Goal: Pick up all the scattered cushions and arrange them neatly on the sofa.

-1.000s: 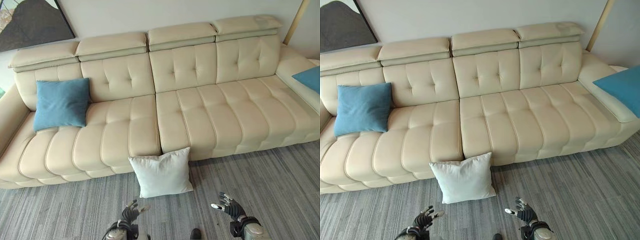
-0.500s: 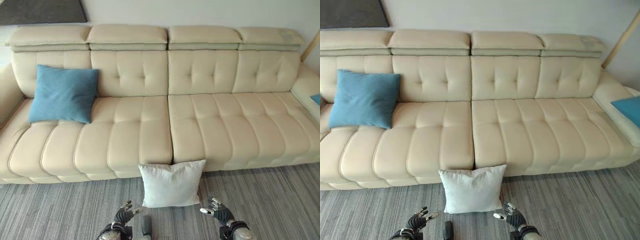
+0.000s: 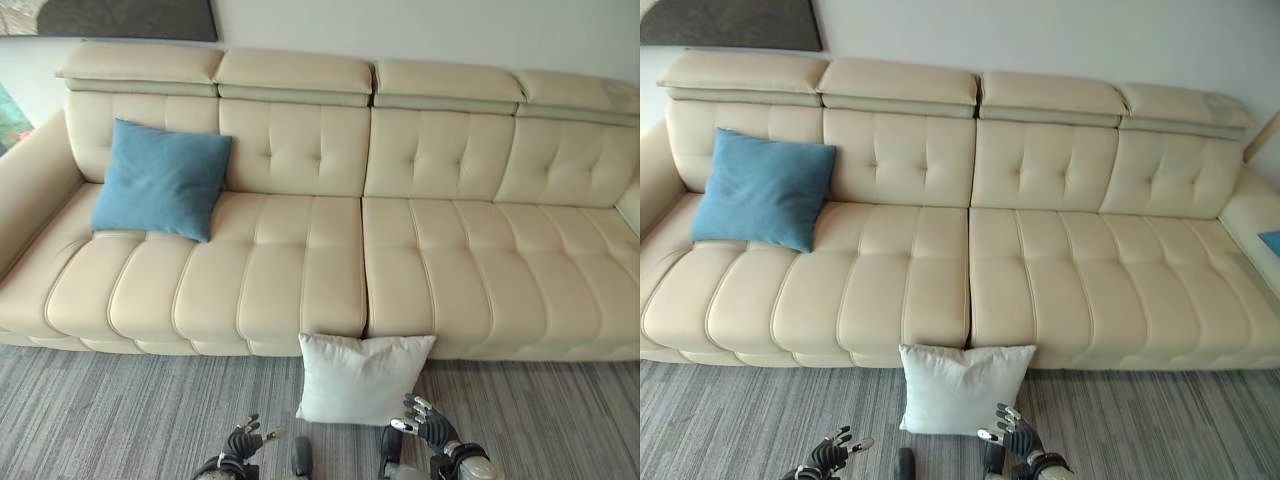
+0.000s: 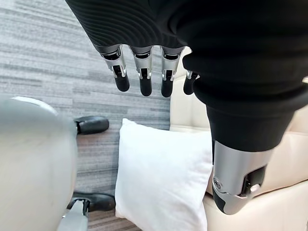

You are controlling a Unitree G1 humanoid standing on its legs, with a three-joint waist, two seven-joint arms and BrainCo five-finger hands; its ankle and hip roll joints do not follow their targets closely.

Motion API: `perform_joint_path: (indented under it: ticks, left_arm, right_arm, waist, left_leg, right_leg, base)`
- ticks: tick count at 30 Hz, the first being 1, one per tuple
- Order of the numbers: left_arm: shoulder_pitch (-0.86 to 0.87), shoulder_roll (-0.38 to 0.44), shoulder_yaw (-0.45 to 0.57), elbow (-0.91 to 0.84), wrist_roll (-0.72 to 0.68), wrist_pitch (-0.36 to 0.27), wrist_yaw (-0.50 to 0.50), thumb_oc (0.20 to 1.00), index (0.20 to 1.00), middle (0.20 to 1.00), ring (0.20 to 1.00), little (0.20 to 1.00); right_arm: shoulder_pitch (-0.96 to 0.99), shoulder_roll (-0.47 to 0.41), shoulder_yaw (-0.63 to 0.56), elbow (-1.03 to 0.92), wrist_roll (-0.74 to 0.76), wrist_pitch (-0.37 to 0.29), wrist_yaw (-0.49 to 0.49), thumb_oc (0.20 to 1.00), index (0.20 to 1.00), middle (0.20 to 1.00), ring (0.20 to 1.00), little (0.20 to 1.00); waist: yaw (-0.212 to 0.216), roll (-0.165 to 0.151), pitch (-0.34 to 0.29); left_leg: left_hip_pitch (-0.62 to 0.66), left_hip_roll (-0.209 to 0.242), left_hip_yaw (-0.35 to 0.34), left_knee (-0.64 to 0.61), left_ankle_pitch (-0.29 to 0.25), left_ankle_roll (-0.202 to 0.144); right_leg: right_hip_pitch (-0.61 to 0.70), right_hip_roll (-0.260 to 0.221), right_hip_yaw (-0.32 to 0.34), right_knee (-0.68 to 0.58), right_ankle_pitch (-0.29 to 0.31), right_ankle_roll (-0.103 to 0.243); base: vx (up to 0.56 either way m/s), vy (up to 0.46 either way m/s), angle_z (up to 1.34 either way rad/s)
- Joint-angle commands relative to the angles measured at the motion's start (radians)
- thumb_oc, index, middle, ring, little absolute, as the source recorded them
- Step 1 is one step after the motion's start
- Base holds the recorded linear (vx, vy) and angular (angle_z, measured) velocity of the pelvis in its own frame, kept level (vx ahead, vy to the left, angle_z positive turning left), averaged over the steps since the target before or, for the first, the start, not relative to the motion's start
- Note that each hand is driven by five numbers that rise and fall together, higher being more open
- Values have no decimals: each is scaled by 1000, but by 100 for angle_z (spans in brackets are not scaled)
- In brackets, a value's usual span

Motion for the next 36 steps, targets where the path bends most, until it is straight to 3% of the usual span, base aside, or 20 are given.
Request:
perform_joint_path:
  ticks: [1, 10, 15, 16, 19, 22, 27, 29, 36]
  left_arm:
    - [-76, 6, -12, -16, 19, -32, -3, 1000, 1000, 1000, 1000, 1000]
    - [-195, 48, -42, 10, 31, -22, 5, 1000, 1000, 1000, 1000, 1000]
    - [-342, 183, -57, 22, 66, -49, 47, 1000, 1000, 1000, 1000, 1000]
    - [-408, 223, -58, 53, 79, -84, 82, 1000, 1000, 1000, 1000, 1000]
    - [-490, 243, -43, 71, 78, -105, 113, 1000, 1000, 1000, 1000, 1000]
    - [-601, 260, -23, 95, 61, -136, 161, 1000, 1000, 1000, 1000, 1000]
    - [-623, 256, 16, 67, 19, -117, 153, 1000, 1000, 1000, 1000, 1000]
    - [-633, 240, 28, 90, 1, -114, 150, 1000, 1000, 1000, 1000, 1000]
    - [-633, 171, 45, 88, -58, -132, 134, 1000, 1000, 1000, 1000, 1000]
  right_arm:
    - [-34, -39, 15, -58, -7, -24, -4, 1000, 1000, 1000, 1000, 1000]
    - [-125, -97, 15, -87, -22, -7, -18, 1000, 1000, 1000, 1000, 1000]
    - [-282, -183, -19, -115, -11, 17, -31, 1000, 1000, 1000, 1000, 1000]
    - [-356, -187, -13, -108, -4, 30, -44, 1000, 1000, 1000, 1000, 1000]
    - [-443, -187, -10, -94, 3, 29, -66, 1000, 1000, 1000, 1000, 1000]
    - [-573, -160, 9, -104, 7, 20, -129, 1000, 1000, 1000, 1000, 1000]
    - [-633, -148, 13, -150, -2, -2, -179, 1000, 1000, 1000, 1000, 1000]
    - [-658, -139, 20, -159, -28, -8, -220, 1000, 1000, 1000, 1000, 1000]
    - [-625, -92, -94, -191, -136, 1, -534, 1000, 1000, 1000, 1000, 1000]
  waist:
    - [-8, 41, 30]
    - [-29, 69, 89]
    - [-45, 75, 150]
    - [-47, 71, 174]
    - [-51, 67, 192]
    - [-62, 60, 216]
    - [-69, 61, 202]
    - [-70, 64, 190]
    - [-86, 70, 144]
  left_leg:
    - [84, 48, 7, 1, -84, -74]
    - [28, 50, -1, 1, -71, -83]
    - [-79, 44, 11, 1, -39, -84]
    - [-136, 40, 8, 15, -24, -85]
    - [-236, 34, -1, 76, -28, -85]
    - [-443, 25, -13, 206, -49, -91]
    - [-613, 21, -30, 300, -78, -93]
    - [-686, 14, -34, 333, -89, -93]
    - [-915, -1, -35, 426, -118, -93]
  right_leg:
    - [67, 14, -32, -39, 22, -15]
    - [14, 22, -27, -39, 25, -29]
    - [-111, 17, -7, -37, 62, -36]
    - [-171, 11, -3, -17, 69, -37]
    - [-254, 1, 1, 21, 71, -38]
    - [-408, -25, 7, 90, 73, -37]
    - [-558, -38, 20, 161, 63, -34]
    - [-631, -38, 28, 188, 59, -34]
    - [-876, -42, 54, 268, 39, -36]
  base:
    - [16, -75, -3]
    - [-19, -46, 2]
    - [-159, -2, -11]
    - [-221, -28, -8]
    - [-147, -18, 1]
    - [-238, -21, 7]
    - [-87, 13, 8]
    - [-87, 57, 8]
    - [-26, 27, 8]
